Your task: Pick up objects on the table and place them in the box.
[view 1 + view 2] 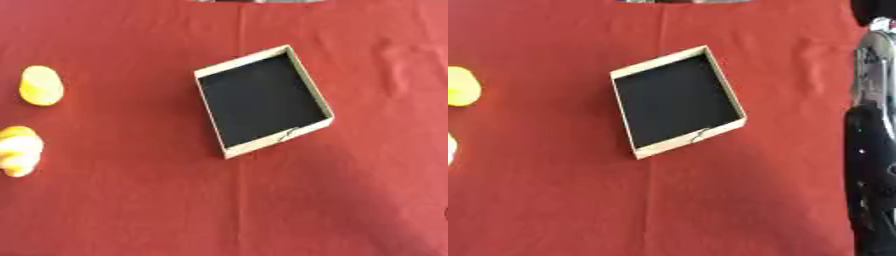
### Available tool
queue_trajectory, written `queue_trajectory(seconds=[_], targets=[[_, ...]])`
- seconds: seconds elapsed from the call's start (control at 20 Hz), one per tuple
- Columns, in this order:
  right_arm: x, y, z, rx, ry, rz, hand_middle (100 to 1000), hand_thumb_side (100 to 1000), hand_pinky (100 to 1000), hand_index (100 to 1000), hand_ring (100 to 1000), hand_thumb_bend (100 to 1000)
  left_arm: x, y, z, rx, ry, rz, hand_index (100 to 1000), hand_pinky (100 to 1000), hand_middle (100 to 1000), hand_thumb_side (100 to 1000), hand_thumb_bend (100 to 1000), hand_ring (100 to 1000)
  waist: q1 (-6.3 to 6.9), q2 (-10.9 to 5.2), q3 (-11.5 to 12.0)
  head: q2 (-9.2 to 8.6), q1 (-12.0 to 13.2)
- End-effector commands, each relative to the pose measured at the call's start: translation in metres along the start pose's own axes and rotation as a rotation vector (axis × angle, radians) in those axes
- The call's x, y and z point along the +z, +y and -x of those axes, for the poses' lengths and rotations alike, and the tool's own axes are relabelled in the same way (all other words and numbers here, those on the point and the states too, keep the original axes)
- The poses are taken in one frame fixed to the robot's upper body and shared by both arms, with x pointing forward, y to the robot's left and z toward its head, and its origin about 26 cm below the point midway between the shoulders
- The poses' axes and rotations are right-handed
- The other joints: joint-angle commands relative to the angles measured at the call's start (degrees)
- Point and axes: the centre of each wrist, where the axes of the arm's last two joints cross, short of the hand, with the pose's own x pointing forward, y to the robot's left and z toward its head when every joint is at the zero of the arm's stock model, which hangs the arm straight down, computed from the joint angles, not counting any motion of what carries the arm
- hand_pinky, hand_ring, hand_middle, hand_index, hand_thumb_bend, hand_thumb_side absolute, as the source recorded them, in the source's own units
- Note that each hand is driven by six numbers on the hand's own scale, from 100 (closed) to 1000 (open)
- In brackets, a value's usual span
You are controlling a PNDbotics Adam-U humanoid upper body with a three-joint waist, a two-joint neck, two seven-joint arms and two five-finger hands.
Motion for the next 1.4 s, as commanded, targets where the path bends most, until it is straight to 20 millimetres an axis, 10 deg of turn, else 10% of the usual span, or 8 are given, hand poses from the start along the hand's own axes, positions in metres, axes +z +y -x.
queue_trajectory(seconds=[0.05, 0.35, 0.85, 1.4], targets=[[-0.006, -0.006, -0.01, 0.042, -0.027, -0.017, 805, 649, 898, 885, 976, 100, -0.009, 0.019, -0.004, -0.139, -0.021, 0.105, 888, 818, 746, 606, 160, 786, 0.56, -1.4, 0.32, -0.59, -0.46], [-0.004, -0.01, -0.01, 0.063, -0.016, -0.029, 804, 648, 898, 885, 977, 100, -0.003, 0.052, 0.022, -0.424, 0.155, 0.427, 909, 859, 798, 540, 196, 838, 1.05, -1.19, 0.81, -0.74, -0.69], [-0.003, -0.01, -0.01, 0.066, -0.01, -0.04, 803, 646, 897, 885, 977, 100, 0.004, 0.081, 0.059, -0.664, 0.261, 1.035, 913, 914, 830, 173, 525, 898, 0.88, -1.25, 1.2, -0.52, -0.49], [-0.003, -0.007, -0.009, 0.052, -0.004, -0.047, 800, 645, 896, 885, 977, 100, 0.031, 0.07, 0.068, -0.54, 0.312, 1.323, 926, 900, 817, 100, 459, 875, 0.96, -1.1, 0.93, -0.61, -0.13]])
